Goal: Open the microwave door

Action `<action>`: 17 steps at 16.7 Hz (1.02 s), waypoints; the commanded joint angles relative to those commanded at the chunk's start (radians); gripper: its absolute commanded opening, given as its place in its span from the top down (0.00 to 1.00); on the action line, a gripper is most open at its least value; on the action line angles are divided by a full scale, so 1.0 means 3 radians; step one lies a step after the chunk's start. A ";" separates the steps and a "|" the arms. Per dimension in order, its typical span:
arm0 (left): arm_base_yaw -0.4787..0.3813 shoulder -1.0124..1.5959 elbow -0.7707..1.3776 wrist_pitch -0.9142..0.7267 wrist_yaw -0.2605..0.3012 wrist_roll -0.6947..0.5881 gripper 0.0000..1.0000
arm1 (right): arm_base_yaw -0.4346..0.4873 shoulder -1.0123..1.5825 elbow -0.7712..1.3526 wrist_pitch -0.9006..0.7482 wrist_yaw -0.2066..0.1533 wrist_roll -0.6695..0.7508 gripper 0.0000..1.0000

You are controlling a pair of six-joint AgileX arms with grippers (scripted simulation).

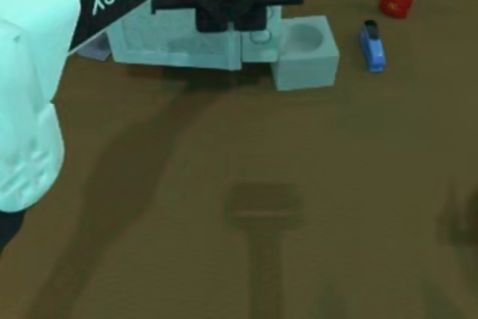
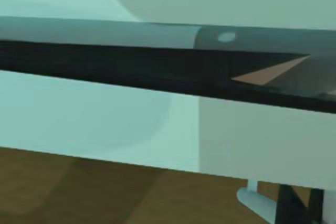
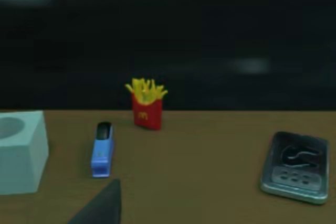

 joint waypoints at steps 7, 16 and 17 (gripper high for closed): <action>0.0000 0.0000 0.0000 0.0000 0.0000 0.0000 1.00 | 0.0000 0.0000 0.0000 0.0000 0.0000 0.0000 0.00; -0.0016 0.0001 -0.0005 0.0015 0.0024 -0.0008 1.00 | 0.0000 0.0000 0.0000 0.0000 0.0000 0.0000 0.00; -0.0015 -0.0032 -0.0050 0.0043 0.0029 0.0022 1.00 | 0.0000 0.0000 0.0000 0.0000 0.0000 0.0000 0.00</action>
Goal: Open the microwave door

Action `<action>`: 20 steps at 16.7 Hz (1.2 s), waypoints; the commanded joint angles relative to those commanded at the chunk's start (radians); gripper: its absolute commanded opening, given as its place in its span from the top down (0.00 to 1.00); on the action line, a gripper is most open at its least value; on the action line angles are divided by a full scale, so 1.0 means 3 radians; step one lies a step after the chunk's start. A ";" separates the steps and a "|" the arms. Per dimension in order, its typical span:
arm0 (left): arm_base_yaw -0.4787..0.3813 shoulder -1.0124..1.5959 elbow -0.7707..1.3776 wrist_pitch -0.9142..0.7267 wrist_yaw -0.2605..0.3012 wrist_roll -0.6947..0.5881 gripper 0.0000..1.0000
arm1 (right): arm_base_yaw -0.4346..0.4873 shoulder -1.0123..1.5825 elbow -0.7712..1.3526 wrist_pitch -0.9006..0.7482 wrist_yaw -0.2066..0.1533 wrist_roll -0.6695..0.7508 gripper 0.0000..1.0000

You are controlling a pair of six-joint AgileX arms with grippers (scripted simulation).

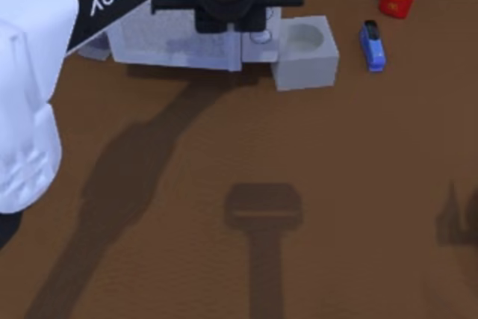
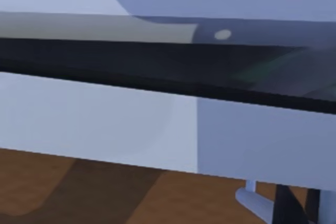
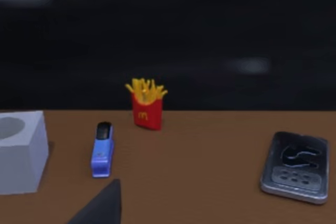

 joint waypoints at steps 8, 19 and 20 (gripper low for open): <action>0.0038 -0.0319 -0.0537 0.0272 0.0113 0.0281 1.00 | 0.0000 0.0000 0.0000 0.0000 0.0000 0.0000 0.00; 0.0038 -0.0319 -0.0537 0.0272 0.0113 0.0281 1.00 | 0.0000 0.0000 0.0000 0.0000 0.0000 0.0000 0.00; 0.0038 -0.0319 -0.0537 0.0272 0.0113 0.0281 1.00 | 0.0000 0.0000 0.0000 0.0000 0.0000 0.0000 0.00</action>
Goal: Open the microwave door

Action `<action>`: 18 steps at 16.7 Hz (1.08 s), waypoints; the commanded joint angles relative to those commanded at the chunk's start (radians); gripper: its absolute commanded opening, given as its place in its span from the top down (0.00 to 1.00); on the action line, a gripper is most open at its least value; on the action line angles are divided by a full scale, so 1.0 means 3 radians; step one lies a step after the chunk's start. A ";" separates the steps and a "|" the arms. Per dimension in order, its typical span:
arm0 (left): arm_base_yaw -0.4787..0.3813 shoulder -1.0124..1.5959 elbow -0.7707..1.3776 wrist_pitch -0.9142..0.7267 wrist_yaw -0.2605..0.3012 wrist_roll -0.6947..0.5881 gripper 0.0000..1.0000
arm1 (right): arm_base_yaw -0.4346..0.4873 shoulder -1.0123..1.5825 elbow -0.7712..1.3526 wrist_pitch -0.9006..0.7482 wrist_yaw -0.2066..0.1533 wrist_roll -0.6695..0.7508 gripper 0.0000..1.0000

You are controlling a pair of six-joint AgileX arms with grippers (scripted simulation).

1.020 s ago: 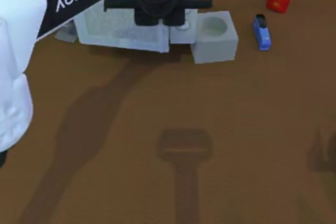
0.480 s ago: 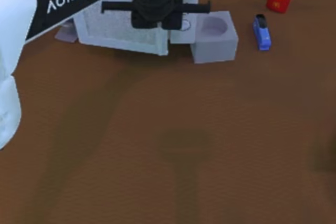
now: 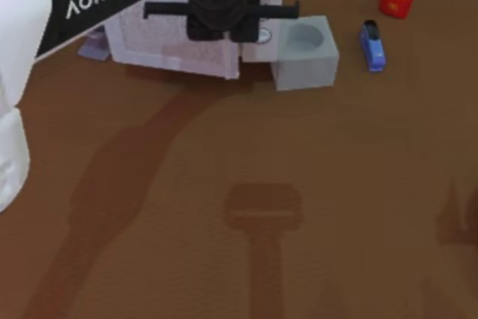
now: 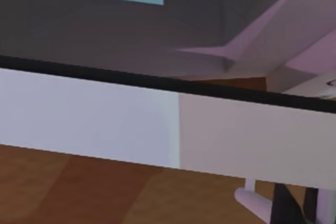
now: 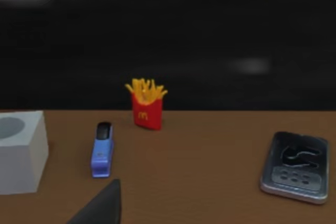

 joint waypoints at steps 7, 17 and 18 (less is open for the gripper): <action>0.0000 0.0000 0.0000 0.0000 0.0000 0.0000 1.00 | 0.0000 0.0000 0.0000 0.0000 0.0000 0.0000 0.00; 0.0017 -0.0186 -0.0309 0.0148 0.0100 0.0187 1.00 | 0.0000 0.0000 0.0000 0.0000 0.0000 0.0000 0.00; 0.0027 -0.0230 -0.0399 0.0183 0.0124 0.0240 1.00 | 0.0000 0.0000 0.0000 0.0000 0.0000 0.0000 0.00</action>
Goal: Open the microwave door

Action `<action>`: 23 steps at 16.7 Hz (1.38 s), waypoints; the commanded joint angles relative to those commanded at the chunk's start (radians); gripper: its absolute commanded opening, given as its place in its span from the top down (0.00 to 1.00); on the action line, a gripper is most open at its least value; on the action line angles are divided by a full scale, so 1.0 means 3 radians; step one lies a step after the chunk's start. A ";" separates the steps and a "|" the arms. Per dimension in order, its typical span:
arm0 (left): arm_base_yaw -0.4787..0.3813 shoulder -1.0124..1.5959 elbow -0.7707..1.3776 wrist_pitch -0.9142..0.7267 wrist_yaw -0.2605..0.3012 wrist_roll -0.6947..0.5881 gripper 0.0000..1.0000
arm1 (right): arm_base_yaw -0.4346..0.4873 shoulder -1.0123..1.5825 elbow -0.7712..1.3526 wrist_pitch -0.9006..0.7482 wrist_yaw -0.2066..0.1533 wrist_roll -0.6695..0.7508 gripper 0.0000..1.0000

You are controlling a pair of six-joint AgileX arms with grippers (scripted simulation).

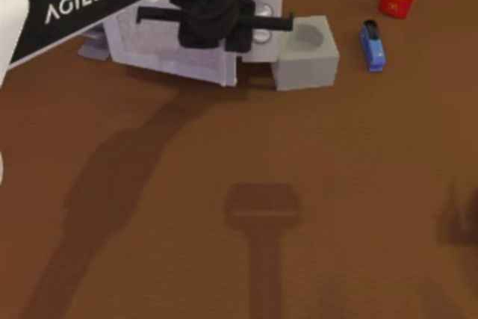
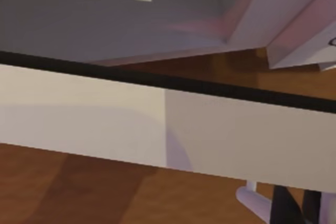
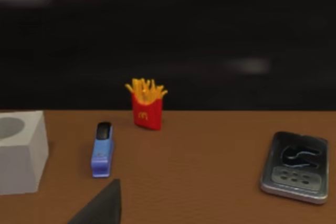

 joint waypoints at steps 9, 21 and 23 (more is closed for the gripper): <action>0.0015 -0.0095 -0.0116 0.0079 0.0046 0.0095 1.00 | 0.0000 0.0000 0.0000 0.0000 0.0000 0.0000 0.00; 0.0015 -0.0095 -0.0116 0.0079 0.0046 0.0095 1.00 | 0.0000 0.0000 0.0000 0.0000 0.0000 0.0000 0.00; 0.0015 -0.0095 -0.0116 0.0079 0.0046 0.0095 1.00 | 0.0000 0.0000 0.0000 0.0000 0.0000 0.0000 0.00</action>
